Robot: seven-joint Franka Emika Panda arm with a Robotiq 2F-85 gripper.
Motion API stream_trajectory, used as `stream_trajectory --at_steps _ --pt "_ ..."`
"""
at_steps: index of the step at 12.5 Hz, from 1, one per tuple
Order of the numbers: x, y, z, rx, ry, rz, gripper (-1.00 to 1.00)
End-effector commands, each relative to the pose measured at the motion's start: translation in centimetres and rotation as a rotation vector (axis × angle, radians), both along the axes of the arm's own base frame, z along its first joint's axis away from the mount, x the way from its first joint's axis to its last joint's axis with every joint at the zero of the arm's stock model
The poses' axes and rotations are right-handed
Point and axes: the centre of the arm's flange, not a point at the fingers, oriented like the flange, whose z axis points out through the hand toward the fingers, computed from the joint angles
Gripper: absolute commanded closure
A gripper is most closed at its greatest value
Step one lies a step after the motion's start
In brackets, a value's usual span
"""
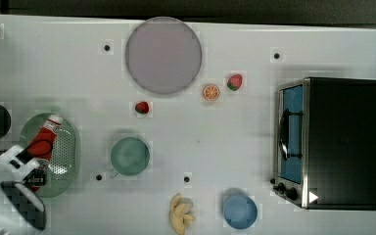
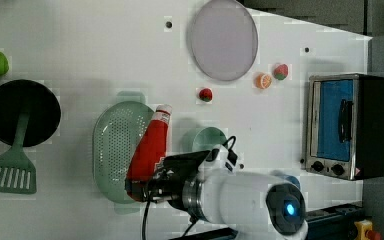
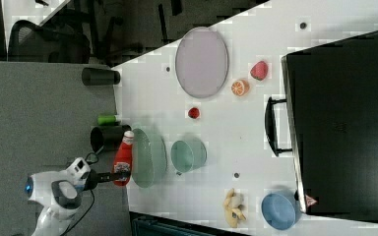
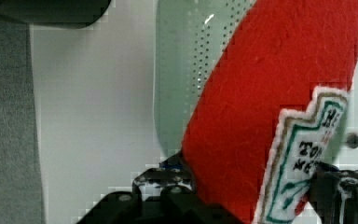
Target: Pick Ketchup from the table and place it in strainer.
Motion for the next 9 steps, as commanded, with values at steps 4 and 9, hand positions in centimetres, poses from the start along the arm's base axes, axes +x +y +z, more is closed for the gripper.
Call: stream_trajectory --at_steps 4,9 --pt "2.5 -1.4 -3.8 0.046 0.053 -0.149 -1.00" --pt "5.5 -4.4 1.8 0.043 -0.061 -0.247 -1.00"
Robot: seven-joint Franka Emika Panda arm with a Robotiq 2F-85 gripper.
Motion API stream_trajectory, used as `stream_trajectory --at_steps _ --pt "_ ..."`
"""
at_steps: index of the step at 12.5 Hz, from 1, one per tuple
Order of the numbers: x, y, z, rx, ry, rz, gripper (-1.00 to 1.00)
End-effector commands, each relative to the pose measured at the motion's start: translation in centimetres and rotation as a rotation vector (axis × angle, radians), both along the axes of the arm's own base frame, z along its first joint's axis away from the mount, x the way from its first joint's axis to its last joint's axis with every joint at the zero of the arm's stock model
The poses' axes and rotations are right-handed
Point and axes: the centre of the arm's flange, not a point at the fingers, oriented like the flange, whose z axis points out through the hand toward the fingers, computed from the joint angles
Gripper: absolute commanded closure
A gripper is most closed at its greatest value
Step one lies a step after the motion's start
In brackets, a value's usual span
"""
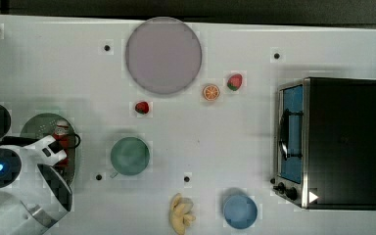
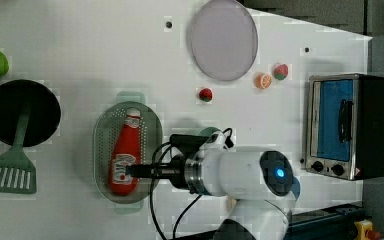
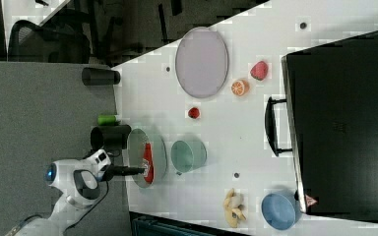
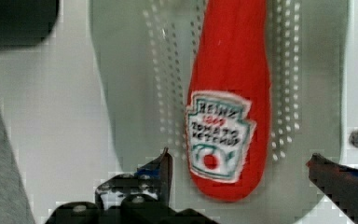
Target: Pick Ketchup from the table and place it in strainer.
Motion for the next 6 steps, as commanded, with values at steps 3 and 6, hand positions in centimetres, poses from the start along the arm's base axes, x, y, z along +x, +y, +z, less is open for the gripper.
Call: stream_trajectory --at_steps 3,6 --pt "6.3 -6.3 10.5 -0.048 -0.192 -0.223 -1.00" --pt "9.3 -15.1 15.2 -0.166 -0.212 -0.378 -1.00"
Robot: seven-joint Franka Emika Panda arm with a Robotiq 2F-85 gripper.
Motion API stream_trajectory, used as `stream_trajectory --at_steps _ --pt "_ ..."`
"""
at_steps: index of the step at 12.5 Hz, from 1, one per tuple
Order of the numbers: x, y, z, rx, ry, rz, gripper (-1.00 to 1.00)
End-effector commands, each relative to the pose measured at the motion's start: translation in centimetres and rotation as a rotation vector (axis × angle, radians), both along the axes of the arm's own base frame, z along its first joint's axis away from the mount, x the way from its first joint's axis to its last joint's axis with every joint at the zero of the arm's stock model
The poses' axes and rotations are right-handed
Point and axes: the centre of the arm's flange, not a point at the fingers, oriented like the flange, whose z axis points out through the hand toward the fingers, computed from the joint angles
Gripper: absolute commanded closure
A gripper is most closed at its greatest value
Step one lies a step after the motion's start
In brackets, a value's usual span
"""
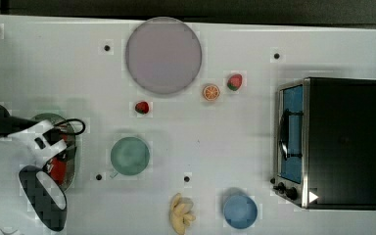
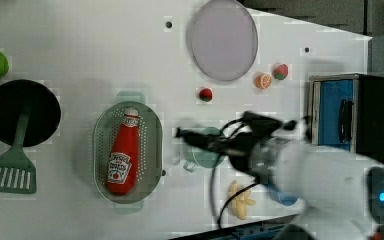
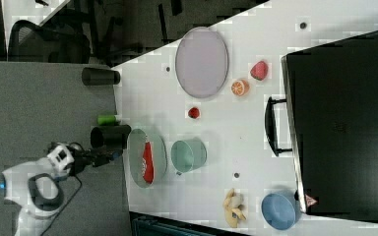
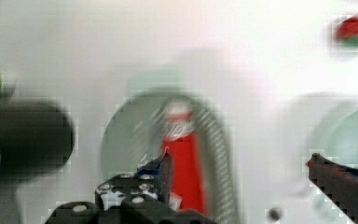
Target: Pick Ketchup from the table and place it in strainer.
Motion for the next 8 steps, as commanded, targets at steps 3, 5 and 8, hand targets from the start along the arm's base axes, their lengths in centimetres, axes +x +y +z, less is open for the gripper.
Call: stream_trajectory --at_steps 3,5,8 --pt "5.7 -18.0 7.3 -0.087 0.012 -0.387 -1.00" --pt "4.9 -23.2 11.3 -0.111 0.042 -0.482 -1.00" --pt "3.6 -28.2 16.5 -0.119 0.071 -0.503 -1.00"
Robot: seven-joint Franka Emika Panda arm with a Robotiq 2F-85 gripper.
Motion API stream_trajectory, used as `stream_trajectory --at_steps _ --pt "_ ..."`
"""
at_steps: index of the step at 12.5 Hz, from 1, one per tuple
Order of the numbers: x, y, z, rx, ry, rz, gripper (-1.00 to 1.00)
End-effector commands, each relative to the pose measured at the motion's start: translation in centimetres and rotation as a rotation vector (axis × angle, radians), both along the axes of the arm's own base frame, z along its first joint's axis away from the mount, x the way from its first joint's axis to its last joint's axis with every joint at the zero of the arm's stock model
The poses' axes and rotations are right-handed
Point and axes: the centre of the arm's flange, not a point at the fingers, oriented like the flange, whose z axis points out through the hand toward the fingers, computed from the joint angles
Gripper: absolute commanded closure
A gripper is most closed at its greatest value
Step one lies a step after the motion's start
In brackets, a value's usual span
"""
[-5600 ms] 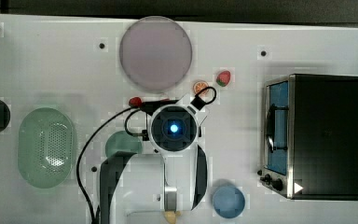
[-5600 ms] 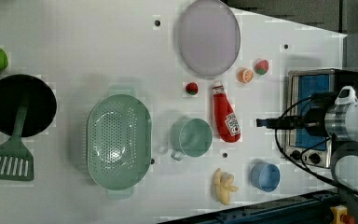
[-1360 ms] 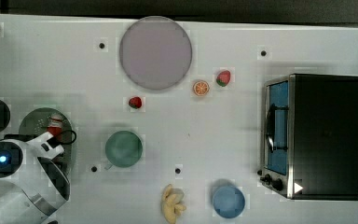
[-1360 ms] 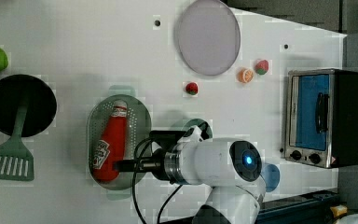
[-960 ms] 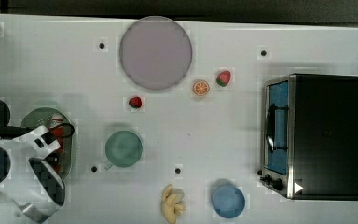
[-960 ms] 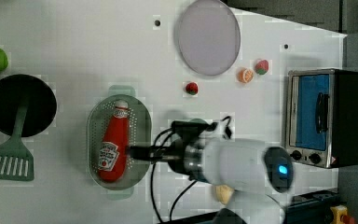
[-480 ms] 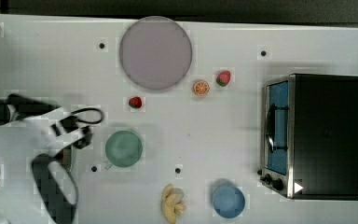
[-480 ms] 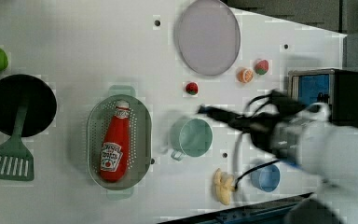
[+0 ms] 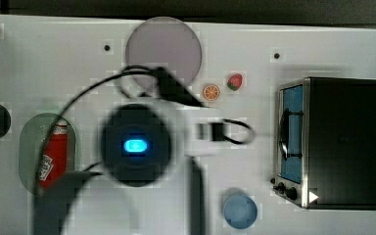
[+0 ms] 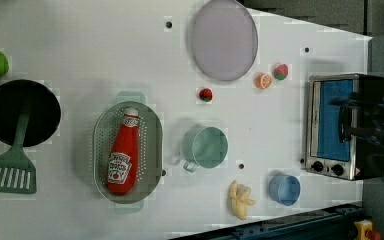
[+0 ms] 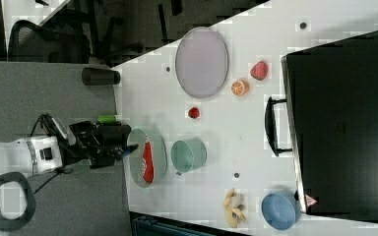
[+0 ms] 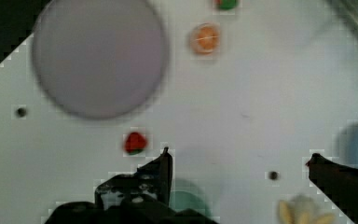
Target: Pick Ketchup from the table and place it in strainer.
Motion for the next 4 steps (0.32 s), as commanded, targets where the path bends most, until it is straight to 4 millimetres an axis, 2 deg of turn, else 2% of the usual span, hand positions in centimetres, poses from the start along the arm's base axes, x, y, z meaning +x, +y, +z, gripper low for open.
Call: stream_trajectory --at_steps 1,4 --pt "-1.6 -2.4 5.0 -0.014 0.013 0.051 -1.00" --pt "-2.3 -5.2 5.7 0.063 0.056 -0.004 -1.00"
